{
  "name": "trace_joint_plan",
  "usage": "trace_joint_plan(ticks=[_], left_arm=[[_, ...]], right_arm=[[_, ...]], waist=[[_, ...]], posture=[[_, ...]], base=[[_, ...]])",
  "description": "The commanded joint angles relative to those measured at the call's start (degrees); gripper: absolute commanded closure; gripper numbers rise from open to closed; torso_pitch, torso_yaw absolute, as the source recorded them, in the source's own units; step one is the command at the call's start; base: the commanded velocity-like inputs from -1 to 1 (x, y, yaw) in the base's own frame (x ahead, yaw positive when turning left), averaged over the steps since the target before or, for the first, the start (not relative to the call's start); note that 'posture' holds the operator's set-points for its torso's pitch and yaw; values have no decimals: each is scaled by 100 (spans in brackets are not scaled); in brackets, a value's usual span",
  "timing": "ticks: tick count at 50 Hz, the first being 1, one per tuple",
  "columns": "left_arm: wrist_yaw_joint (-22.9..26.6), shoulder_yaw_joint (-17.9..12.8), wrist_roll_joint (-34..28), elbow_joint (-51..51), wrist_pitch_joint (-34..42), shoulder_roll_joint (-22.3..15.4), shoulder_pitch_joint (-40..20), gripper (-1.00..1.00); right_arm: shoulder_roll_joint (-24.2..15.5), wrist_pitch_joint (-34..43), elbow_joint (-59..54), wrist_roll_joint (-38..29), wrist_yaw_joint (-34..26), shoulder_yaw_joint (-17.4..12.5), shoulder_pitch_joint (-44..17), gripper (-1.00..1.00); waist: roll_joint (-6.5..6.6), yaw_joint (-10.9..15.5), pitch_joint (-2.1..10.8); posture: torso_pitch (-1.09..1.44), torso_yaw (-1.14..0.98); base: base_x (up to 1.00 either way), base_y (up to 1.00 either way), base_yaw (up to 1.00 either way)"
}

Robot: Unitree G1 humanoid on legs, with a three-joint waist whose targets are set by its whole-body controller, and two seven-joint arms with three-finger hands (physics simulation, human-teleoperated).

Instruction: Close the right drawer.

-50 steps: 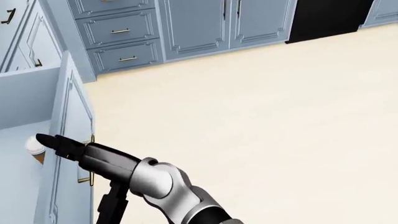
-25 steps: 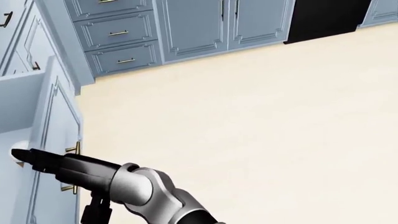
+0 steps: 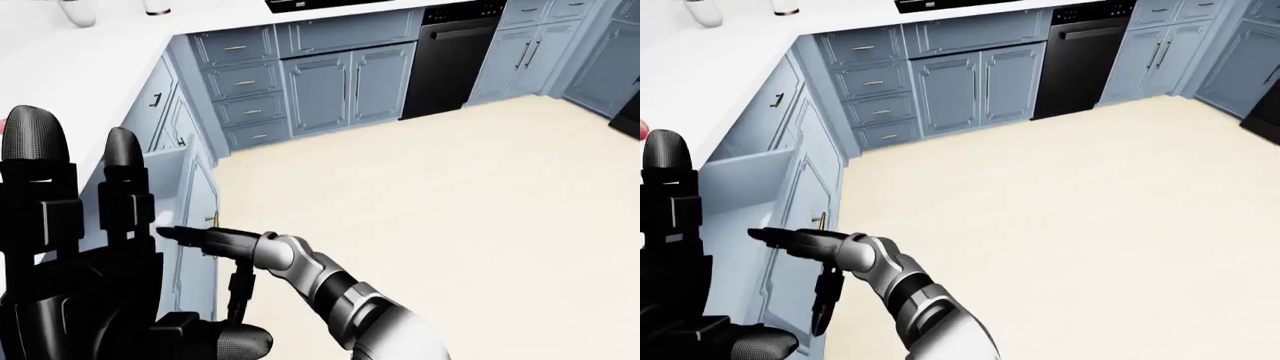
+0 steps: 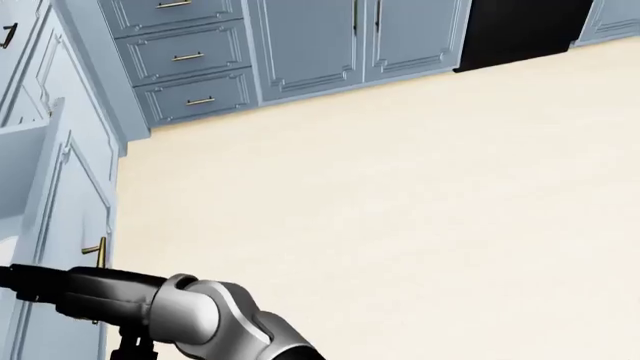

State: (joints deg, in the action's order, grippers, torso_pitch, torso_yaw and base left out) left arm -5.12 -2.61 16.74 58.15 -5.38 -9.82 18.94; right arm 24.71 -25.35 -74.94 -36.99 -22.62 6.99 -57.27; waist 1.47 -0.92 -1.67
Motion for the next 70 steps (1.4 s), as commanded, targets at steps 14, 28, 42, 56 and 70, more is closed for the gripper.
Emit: trace_joint_plan(ticks=[14,28,42,56,70], left_arm=[[29,-45,5,185,-149,-9,-11,-100],[24,-64,-78,185,-136,25,-28,-100],[55,-23,-196,185,-95,89,-51,-100],[180,-8,-286,184,-132,195,23,-100],[747,301,-779,185,175,768,-45,-100]], right_arm=[[257,-403,228,148,-314,0,-266,-100],[-1039,71,914,1361,-352,-490,-1464,-100],[-3106,3828,8000,2053,-187,-889,383,-100],[-2847,2719,10981,2606,1981,-1409,4811,-100],[-2718,1176,10373,3019,2781,-1673,5680,-100]], waist=[[72,63,74],[11,134,46],[-165,237,13],[-171,206,67],[-213,148,113]], posture=[[0,0],[0,0],[0,0],[0,0],[0,0]], base=[[0,0,0],[0,0,0],[0,0,0],[0,0,0],[0,0,0]])
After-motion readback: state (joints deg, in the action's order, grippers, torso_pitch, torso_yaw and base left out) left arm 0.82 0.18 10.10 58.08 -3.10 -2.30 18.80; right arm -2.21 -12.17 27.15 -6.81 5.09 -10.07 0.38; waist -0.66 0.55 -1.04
